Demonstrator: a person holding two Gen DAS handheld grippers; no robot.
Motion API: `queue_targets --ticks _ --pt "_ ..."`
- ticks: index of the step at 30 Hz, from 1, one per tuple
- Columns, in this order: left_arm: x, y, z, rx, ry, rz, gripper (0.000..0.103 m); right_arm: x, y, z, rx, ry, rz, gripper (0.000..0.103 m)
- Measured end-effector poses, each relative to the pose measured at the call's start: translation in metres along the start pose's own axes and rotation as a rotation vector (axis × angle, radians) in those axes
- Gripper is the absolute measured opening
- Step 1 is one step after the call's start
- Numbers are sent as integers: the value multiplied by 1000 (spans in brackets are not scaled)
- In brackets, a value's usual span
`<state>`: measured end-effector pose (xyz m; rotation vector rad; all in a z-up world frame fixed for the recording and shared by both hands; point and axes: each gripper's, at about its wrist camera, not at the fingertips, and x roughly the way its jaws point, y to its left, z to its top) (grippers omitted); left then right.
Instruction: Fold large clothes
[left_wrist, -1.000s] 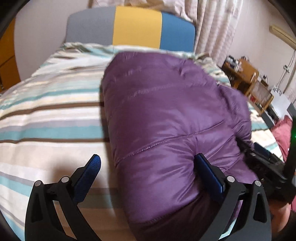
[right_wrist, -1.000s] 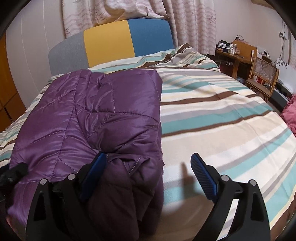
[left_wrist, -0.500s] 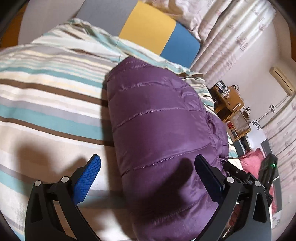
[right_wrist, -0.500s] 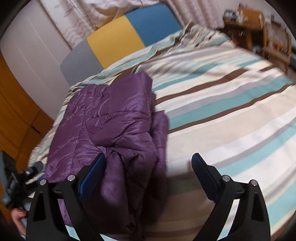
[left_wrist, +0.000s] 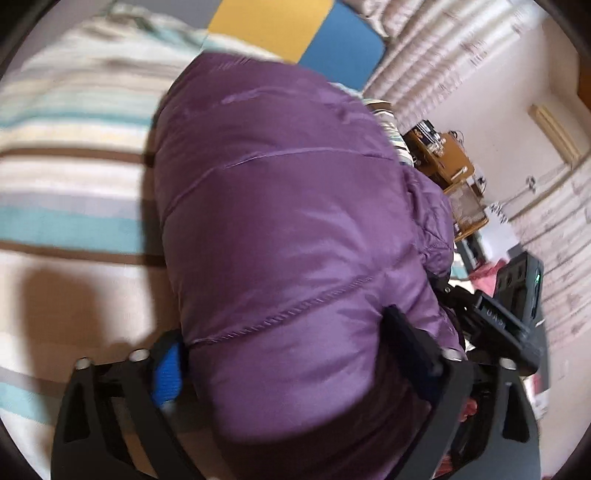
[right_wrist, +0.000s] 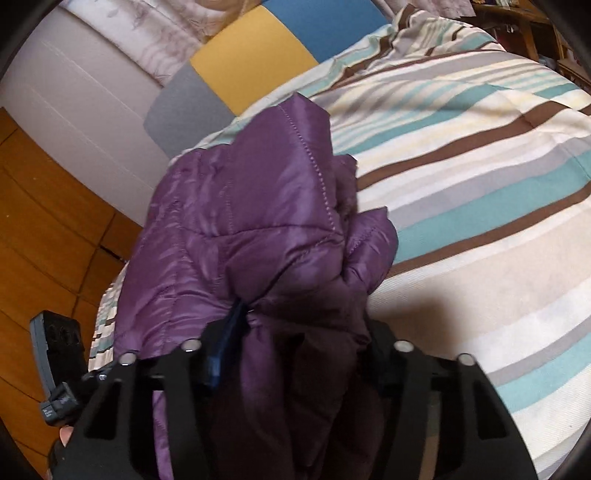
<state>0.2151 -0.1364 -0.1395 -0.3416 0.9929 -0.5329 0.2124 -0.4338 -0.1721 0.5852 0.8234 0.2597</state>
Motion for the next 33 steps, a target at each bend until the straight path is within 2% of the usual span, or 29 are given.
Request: queue_targets --ticks 2,6,8,10,17,23,29,33 --pt "-8 -12 -2 50 -27 18 74 -5 3 -2 -24 -15 15 41" --pt "-18 -24 -2 98 -74 30 66 -16 6 -7 2 -55 87 36" --pt "-25 -32 -4 145 -102 47 62 -18 14 -10 -11 -74 96 35" --pt "-32 -39 -5 193 -133 66 61 -21 25 -13 -38 -79 89 35" --pt "-69 -34 -4 295 -258 116 59 -15 61 -18 -77 -88 155 35" --pt "-102 -6 -9 276 -346 149 59 3 104 -19 -135 -89 222 35" --pt "-132 44 -13 200 -405 213 59 49 160 -16 -203 -39 270 35" --pt "-145 77 -13 150 -417 264 59 87 194 -20 -248 15 276 35"
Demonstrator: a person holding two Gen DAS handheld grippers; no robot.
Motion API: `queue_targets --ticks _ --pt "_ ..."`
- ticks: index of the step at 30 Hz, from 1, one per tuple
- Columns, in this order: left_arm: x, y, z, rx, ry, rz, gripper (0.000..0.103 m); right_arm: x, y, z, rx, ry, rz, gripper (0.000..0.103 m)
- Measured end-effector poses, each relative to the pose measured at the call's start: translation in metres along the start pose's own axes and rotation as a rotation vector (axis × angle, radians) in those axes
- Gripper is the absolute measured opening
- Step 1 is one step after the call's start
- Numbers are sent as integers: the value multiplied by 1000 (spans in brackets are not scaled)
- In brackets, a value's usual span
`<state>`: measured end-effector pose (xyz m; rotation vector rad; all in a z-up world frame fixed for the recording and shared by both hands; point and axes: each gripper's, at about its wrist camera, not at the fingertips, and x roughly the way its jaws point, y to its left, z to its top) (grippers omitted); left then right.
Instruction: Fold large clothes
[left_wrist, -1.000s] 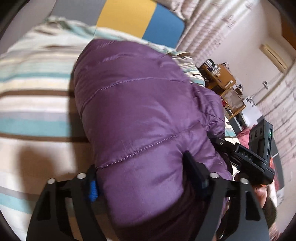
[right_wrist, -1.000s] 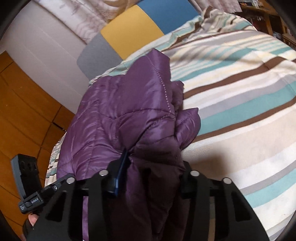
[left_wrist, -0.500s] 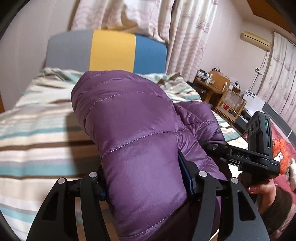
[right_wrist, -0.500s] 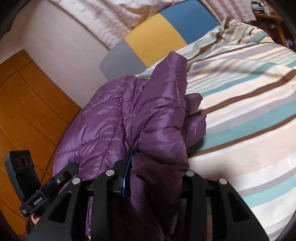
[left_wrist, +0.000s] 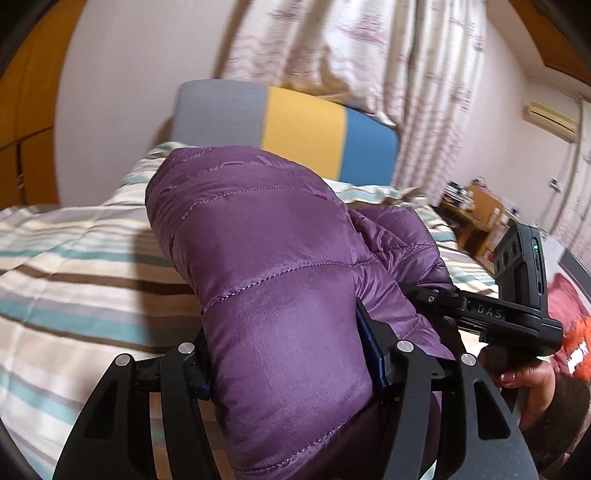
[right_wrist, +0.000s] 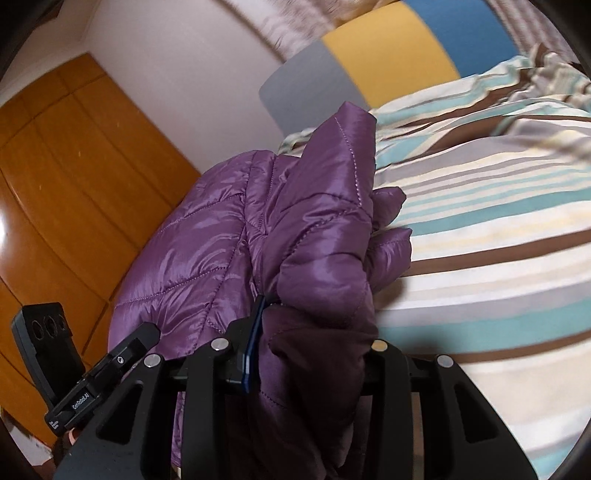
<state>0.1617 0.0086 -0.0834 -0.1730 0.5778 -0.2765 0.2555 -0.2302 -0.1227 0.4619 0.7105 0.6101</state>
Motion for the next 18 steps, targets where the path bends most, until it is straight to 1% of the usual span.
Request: queue_targets --ticks 3,4,5,6,8,9,10,16,18 --pt "3 31 -12 -36 43 55 60 36 14 -3 -30 49 -33 35" --pt "5 37 -14 -55 55 60 61 42 15 -3 -43 49 -49 38" --pt "7 49 -21 -93 74 59 64 47 18 -4 -57 49 -67 46" --pt "6 59 -29 -123 81 57 66 51 18 -4 -70 50 -90 50" --pt "4 69 -40 -156 80 67 73 58 19 -6 -103 59 -139 58" --pt "3 69 -43 -156 72 78 74 59 19 -7 -114 59 -149 60" --pt "3 68 -44 -152 69 84 75 61 20 -9 -136 58 -178 63" --pt "3 60 -44 -103 70 144 76 73 24 -17 -216 50 -295 65" --pt "4 63 -43 -108 73 152 78 76 24 -17 -224 51 -309 66"
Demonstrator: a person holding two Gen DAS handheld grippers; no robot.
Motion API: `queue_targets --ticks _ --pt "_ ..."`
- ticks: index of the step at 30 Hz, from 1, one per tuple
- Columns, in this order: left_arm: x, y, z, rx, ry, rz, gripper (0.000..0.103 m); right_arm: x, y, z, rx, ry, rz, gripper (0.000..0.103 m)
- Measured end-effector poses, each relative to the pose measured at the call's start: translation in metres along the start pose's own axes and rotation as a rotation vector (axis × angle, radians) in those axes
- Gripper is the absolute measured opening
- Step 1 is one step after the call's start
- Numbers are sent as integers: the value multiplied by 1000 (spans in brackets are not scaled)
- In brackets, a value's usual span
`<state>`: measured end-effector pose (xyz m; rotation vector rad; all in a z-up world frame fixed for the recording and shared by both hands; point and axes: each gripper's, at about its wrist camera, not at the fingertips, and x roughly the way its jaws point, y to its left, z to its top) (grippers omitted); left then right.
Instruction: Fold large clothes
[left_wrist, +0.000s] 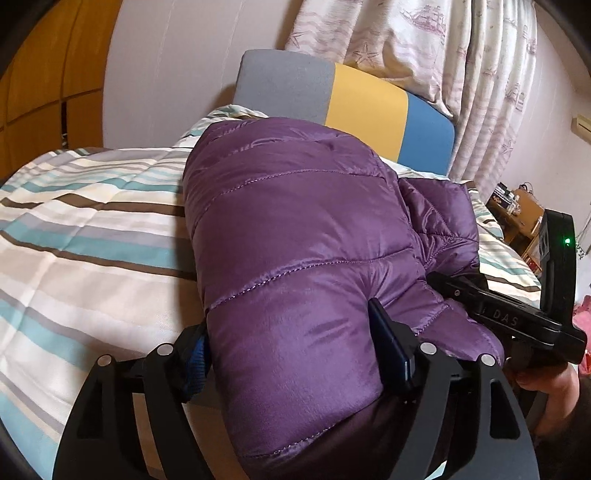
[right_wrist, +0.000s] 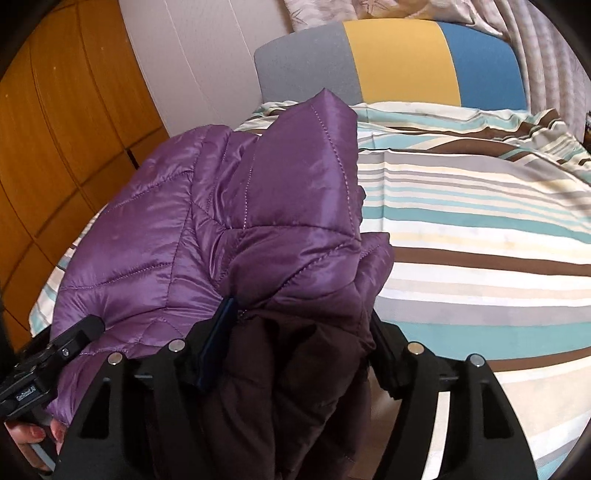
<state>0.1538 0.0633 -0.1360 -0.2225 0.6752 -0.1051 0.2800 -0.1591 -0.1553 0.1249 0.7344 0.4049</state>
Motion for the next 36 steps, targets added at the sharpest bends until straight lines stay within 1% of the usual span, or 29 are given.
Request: queue_targets --ticks 3,5,8,10,12,13,14,17,19,21,22,23,24,26,30,33,36 --pt "-3 -2 3 -17 2 22 83 -6 -2 -7 -4 -4 -10 69" --pt "-16 -5 3 -30 -22 57 95 -17 -3 -11 6 -21 -11 72" --pt "-36 -6 6 -32 -49 62 97 -42 -11 -15 22 -62 1 73" --pt "-46 -6 12 -43 -61 73 97 -57 -12 -14 19 -93 -16 73" --pt "-53 -6 27 -66 -80 82 97 -71 -12 -11 19 -128 -34 72" --pt "-53 -7 37 -76 -85 95 97 -75 -10 -2 23 -145 -43 69" --pt "-49 -9 49 -81 -76 116 97 -76 -10 4 26 -151 -49 65" --pt "-30 -16 81 -80 -39 158 97 -80 1 23 32 -156 -42 57" --pt "-8 -21 104 -79 -15 186 97 -75 11 40 32 -151 -45 54" --pt "15 -20 116 -98 22 205 96 -64 24 51 19 -128 -60 53" --pt "23 -19 118 -102 37 208 95 -55 29 58 7 -105 -77 52" --pt "33 -17 118 -98 56 221 91 -45 32 62 5 -81 -83 52" --pt "45 -16 116 -84 85 242 89 -37 30 65 10 -67 -80 52" --pt "61 -10 107 -75 129 250 88 -20 28 68 28 -33 -80 52" --pt "68 3 93 -102 109 231 91 12 21 53 10 46 -103 52" --pt "78 5 89 -101 125 228 94 25 19 42 -17 49 -124 52" --pt "86 3 85 -87 126 253 95 36 17 39 -23 57 -144 52"
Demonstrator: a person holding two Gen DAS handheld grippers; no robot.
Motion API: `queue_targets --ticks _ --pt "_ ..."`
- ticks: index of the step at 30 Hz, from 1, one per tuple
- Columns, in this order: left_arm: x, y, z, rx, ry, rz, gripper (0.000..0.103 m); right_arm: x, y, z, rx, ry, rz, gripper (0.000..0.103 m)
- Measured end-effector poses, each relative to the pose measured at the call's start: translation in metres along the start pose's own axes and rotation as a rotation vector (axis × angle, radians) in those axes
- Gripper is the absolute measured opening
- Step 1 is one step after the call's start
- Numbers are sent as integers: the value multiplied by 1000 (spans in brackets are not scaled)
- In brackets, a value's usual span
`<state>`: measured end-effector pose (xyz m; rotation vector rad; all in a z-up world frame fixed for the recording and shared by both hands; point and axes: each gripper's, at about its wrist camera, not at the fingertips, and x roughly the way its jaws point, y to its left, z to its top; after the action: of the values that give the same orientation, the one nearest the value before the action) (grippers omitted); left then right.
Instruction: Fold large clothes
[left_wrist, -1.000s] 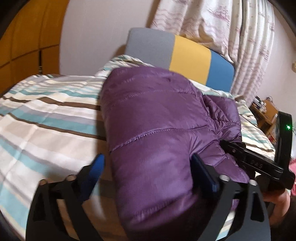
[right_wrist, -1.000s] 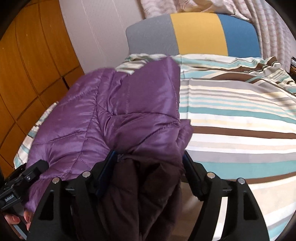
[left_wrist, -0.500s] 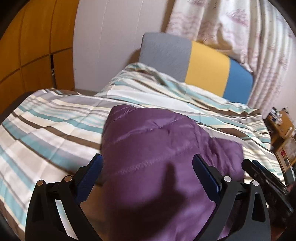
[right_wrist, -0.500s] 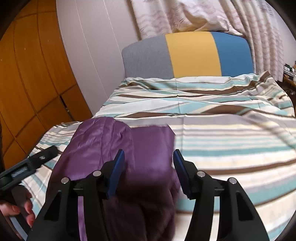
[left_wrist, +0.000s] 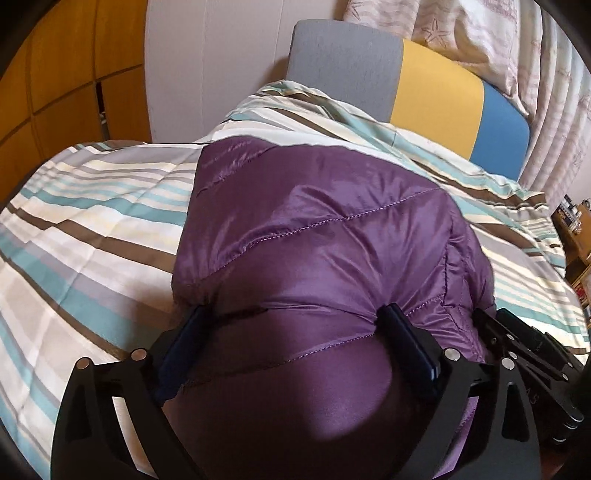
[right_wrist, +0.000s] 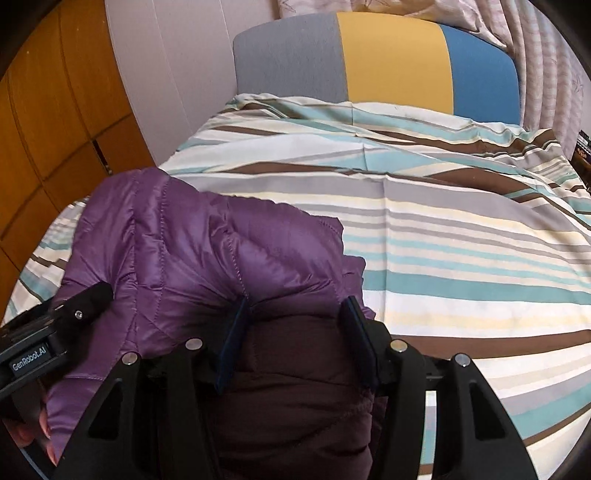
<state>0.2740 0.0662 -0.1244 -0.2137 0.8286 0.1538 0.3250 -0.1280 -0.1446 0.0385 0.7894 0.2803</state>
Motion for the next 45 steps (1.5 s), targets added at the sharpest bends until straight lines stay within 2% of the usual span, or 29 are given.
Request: queue_targets --ticks 4,9,12,14,20,23,28,33,35,42,45 --pt "6 -4 -3 12 -12 28 95 15 -3 -5 -11 -15 -16 52" --pt "3 -2 -4 6 -25 17 95 14 -3 -7 -16 -29 -22 53" --pt "-11 -1 -5 13 -41 7 96 7 -3 -9 -21 -38 -23 58" --pt "-29 3 -12 8 -61 -16 98 -9 -7 -13 -16 -60 -24 67" --pt "-69 21 -57 -38 -114 -83 100 -66 -11 -41 1 -135 13 68" --pt "-66 22 -74 -44 -113 -78 100 -66 -6 -52 -23 -119 2 69" --pt "-64 18 -71 -22 -79 -79 100 -54 -6 -55 -10 -78 8 71" --pt "-87 16 -75 7 -73 -81 100 -83 -8 -58 42 -96 37 75" --pt "-99 16 -83 9 -87 -54 100 -95 -6 -64 39 -99 53 83" --pt "-135 27 -110 17 -126 -23 100 -131 3 -91 30 -79 82 89" --pt "-147 30 -120 24 -109 -37 100 -144 6 -101 26 -58 93 91"
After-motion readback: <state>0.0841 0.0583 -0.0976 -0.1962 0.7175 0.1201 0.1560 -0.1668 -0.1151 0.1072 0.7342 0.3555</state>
